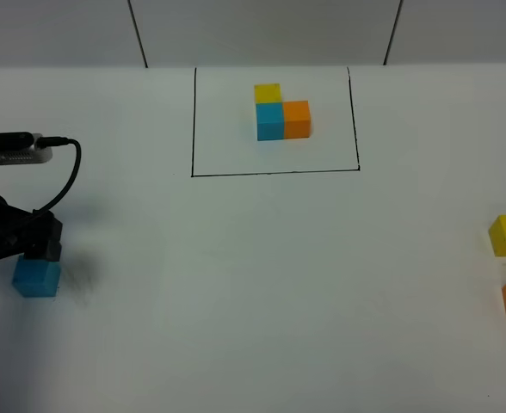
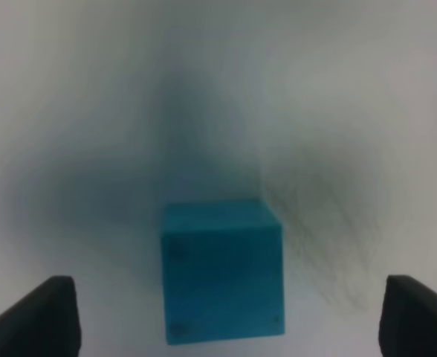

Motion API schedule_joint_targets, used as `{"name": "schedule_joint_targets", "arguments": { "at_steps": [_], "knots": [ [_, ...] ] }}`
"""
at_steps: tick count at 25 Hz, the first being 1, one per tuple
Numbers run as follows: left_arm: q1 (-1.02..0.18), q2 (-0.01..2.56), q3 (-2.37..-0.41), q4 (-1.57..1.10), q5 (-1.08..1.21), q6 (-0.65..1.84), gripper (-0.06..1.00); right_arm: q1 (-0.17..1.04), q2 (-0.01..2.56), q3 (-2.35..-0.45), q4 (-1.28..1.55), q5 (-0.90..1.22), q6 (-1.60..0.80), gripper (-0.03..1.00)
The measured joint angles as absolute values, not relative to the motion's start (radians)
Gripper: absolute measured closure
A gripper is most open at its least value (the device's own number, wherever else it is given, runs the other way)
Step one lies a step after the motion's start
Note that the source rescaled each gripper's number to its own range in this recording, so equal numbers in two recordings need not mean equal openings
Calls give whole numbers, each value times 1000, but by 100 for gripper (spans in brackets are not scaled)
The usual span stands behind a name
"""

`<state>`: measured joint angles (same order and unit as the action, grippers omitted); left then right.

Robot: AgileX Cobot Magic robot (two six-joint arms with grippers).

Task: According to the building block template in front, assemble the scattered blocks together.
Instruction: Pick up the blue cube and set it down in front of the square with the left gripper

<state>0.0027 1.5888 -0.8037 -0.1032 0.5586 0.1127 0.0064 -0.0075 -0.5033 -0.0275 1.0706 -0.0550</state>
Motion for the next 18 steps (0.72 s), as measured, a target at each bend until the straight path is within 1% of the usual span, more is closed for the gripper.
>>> {"name": "schedule_joint_targets", "arguments": {
  "at_steps": [11, 18],
  "knots": [
    [3, 1715, -804, -103, 538, 113, 9, 6, -7, -503, -27, 1071, -55, 97],
    [3, 1732, -804, -103, 496, 114, 12, 6, -7, -503, -27, 1071, -55, 97]
  ]
}}
